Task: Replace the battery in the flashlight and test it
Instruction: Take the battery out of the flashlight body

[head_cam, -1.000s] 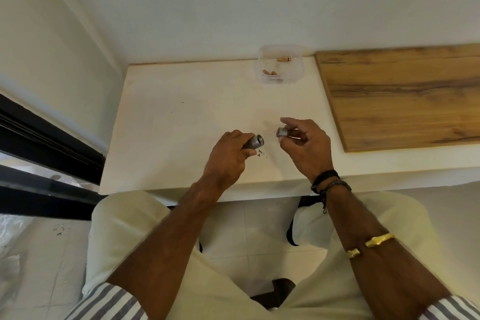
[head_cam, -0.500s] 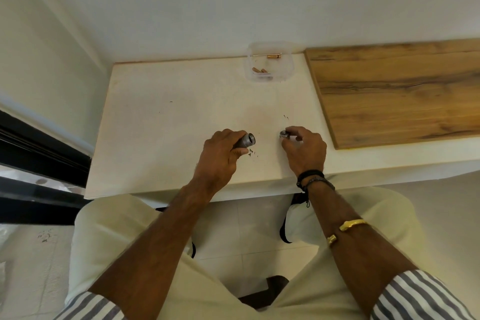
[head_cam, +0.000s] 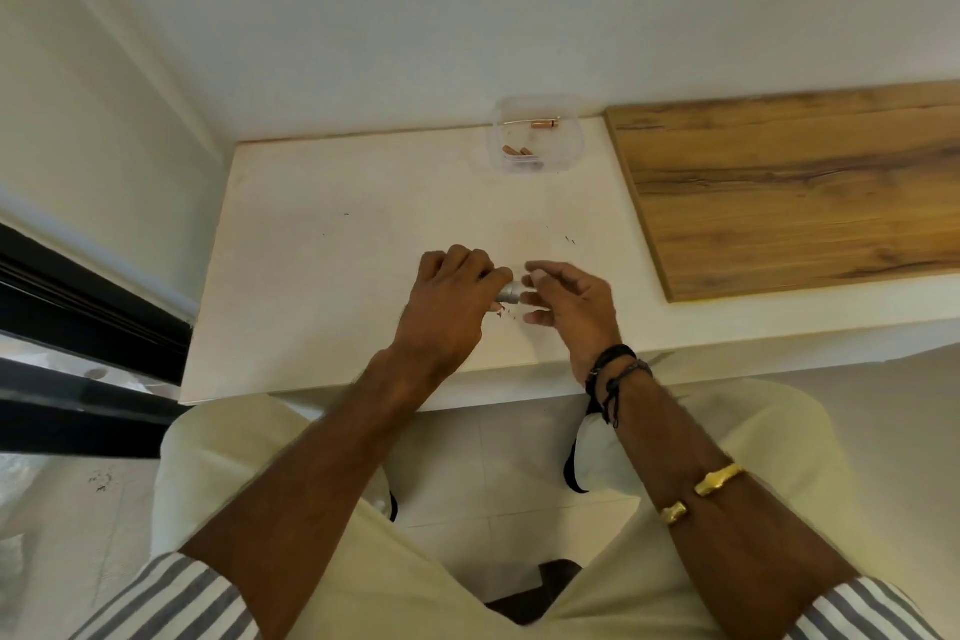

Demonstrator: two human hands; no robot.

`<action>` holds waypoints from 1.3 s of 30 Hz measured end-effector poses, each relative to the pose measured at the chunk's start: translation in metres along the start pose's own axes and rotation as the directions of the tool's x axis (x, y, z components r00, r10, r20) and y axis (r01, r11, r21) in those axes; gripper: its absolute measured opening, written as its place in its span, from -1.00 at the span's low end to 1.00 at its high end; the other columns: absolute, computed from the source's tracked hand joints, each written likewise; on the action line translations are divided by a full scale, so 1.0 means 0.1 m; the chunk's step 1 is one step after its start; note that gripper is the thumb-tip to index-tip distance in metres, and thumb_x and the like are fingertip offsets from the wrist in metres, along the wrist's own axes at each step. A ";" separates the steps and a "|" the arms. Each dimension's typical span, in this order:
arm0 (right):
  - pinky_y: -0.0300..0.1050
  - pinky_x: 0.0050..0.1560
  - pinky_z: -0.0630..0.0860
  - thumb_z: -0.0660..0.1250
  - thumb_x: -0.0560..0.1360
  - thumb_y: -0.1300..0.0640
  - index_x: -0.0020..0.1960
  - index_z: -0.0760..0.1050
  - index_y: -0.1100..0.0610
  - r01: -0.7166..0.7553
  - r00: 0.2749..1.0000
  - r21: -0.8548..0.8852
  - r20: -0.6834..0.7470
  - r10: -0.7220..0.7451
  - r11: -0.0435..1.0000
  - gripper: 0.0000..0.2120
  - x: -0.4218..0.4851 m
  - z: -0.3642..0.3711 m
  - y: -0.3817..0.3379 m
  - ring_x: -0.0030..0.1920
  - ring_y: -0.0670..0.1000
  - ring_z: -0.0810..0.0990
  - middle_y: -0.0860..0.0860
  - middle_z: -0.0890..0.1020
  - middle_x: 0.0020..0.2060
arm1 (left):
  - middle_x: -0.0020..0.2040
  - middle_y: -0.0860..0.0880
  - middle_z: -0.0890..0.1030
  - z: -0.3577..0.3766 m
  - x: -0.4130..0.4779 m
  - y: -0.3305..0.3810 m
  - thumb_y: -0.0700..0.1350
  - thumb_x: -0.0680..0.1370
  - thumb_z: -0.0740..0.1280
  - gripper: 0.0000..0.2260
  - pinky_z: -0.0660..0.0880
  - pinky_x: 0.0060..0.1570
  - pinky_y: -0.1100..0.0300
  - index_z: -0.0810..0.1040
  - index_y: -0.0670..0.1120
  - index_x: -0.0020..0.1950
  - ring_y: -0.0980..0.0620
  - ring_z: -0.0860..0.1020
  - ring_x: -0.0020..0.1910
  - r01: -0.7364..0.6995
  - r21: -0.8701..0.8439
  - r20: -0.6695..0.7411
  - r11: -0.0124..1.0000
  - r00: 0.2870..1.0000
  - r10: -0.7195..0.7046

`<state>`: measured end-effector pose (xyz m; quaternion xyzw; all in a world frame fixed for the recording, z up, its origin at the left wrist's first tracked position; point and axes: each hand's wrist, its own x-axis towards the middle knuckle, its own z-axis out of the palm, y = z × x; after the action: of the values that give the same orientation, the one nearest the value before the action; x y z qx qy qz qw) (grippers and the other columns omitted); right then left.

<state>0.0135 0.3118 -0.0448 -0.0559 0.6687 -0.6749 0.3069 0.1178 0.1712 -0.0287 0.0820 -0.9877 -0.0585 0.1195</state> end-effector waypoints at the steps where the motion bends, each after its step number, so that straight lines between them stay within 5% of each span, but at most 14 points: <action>1: -0.10 -0.13 0.68 0.33 0.62 0.21 0.14 0.66 0.18 -0.087 0.995 0.087 0.053 0.083 0.992 -0.83 -0.03 0.01 0.00 -0.04 0.10 0.73 0.18 0.72 0.05 | 0.08 -0.06 0.59 -0.01 0.02 0.01 -0.25 0.47 0.43 -0.65 0.36 0.13 -0.01 0.57 -0.06 0.23 -0.11 0.49 0.11 -0.026 0.047 -0.014 0.999 1.000 0.027; 7: -0.08 0.01 0.69 0.29 0.63 0.27 0.16 0.63 0.27 -0.307 0.935 0.334 0.282 0.216 0.891 -0.81 -0.08 -0.03 -0.02 0.05 0.20 0.73 0.24 0.71 0.09 | 0.09 -0.08 0.61 -0.12 0.10 0.03 -0.20 0.51 0.40 -0.73 0.36 0.18 -0.02 0.60 -0.07 0.22 -0.11 0.50 0.13 -0.100 0.148 -0.019 0.984 0.994 0.104; 14: -0.08 0.04 0.69 0.38 0.51 0.42 0.18 0.60 0.35 -0.239 0.961 0.315 0.213 0.177 0.918 -0.76 -0.09 -0.08 -0.06 0.03 0.21 0.74 0.28 0.71 0.09 | 0.04 -0.09 0.63 -0.14 0.11 -0.01 -0.25 0.49 0.41 -0.74 0.38 0.13 -0.03 0.63 -0.08 0.16 -0.12 0.52 0.07 -0.044 0.103 -0.042 0.994 0.998 0.049; 18: -0.07 0.01 0.70 0.40 0.51 0.41 0.14 0.62 0.37 -0.145 0.985 0.288 0.129 0.111 0.947 -0.79 -0.06 -0.13 -0.11 -0.03 0.20 0.75 0.28 0.71 0.05 | 0.02 -0.06 0.65 -0.07 0.03 -0.13 -0.26 0.51 0.42 -0.74 0.43 0.07 0.05 0.60 -0.05 0.17 -0.08 0.53 0.03 0.130 -0.051 -0.062 0.990 0.989 -0.133; 24: -0.11 -0.03 0.69 0.40 0.50 0.42 0.12 0.63 0.35 -0.091 0.993 0.321 0.101 0.061 0.943 -0.79 -0.05 -0.18 -0.08 0.00 0.21 0.74 0.25 0.72 0.04 | 0.05 0.03 0.66 0.04 -0.05 -0.23 -0.28 0.55 0.39 -0.77 0.34 -0.07 0.61 0.59 -0.04 0.17 0.29 0.55 -0.11 0.412 -0.564 -0.027 0.716 0.857 -0.515; 30: -0.12 0.00 0.67 0.38 0.49 0.47 0.13 0.61 0.35 -0.051 0.992 0.368 0.128 0.003 0.929 -0.77 -0.05 -0.17 -0.07 0.05 0.24 0.73 0.28 0.71 0.07 | 0.00 0.07 0.59 0.12 -0.01 -0.23 -0.34 0.54 0.36 -0.75 0.34 -0.16 0.68 0.56 -0.12 0.19 0.58 0.50 -0.12 0.422 -0.694 -0.001 0.584 0.810 -0.587; 36: -0.11 0.01 0.67 0.37 0.49 0.47 0.13 0.60 0.35 -0.045 0.989 0.400 0.146 -0.015 0.916 -0.76 -0.06 -0.16 -0.09 0.07 0.24 0.72 0.30 0.69 0.11 | 0.00 0.12 0.58 0.17 0.00 -0.25 -0.27 0.52 0.43 -0.72 0.42 -0.09 0.59 0.53 -0.05 0.18 0.31 0.58 -0.11 0.448 -0.699 0.040 0.557 0.803 -0.595; 39: -0.10 0.02 0.68 0.37 0.49 0.46 0.15 0.60 0.35 -0.042 0.988 0.400 0.152 -0.021 0.916 -0.76 -0.07 -0.15 -0.10 0.06 0.24 0.72 0.30 0.69 0.11 | 0.10 0.10 0.58 0.15 -0.02 -0.25 -0.23 0.51 0.45 -0.66 0.53 0.21 0.14 0.51 -0.06 0.25 0.08 0.56 0.07 0.451 -0.699 0.064 0.555 0.812 -0.580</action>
<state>0.0082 0.3276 -0.0348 -0.0397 0.4905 -0.7900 0.3657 0.1197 0.1483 -0.0471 0.3231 -0.8106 -0.4437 0.2038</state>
